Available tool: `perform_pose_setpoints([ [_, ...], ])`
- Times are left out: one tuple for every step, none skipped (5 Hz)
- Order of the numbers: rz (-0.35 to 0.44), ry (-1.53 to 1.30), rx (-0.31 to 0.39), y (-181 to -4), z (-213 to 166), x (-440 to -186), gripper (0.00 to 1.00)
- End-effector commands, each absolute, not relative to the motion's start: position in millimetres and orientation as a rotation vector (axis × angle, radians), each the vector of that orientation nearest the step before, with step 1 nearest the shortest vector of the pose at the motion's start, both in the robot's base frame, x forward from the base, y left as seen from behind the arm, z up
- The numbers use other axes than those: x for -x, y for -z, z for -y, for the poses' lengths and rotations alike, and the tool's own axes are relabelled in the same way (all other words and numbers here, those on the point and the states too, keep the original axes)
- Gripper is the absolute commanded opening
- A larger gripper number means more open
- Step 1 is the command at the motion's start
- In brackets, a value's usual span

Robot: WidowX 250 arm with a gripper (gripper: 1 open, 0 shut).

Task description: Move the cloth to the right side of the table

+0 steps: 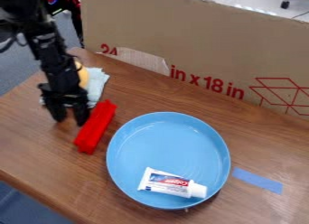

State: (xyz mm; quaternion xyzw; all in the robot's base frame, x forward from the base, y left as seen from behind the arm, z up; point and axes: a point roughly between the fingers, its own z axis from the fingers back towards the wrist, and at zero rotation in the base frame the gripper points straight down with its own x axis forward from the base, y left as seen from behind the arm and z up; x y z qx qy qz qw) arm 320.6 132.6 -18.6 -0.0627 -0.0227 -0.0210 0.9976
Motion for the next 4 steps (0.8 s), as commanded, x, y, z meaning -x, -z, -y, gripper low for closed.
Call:
perform_pose_setpoints([
  [0.048,0.074,0.139,25.3,-116,-340,1.0],
  [0.039,0.071,0.146,13.2,-101,-343,1.0],
  [0.046,0.081,0.135,8.3,-112,-349,1.0],
  [0.043,0.084,0.129,13.7,-104,-349,0.0],
])
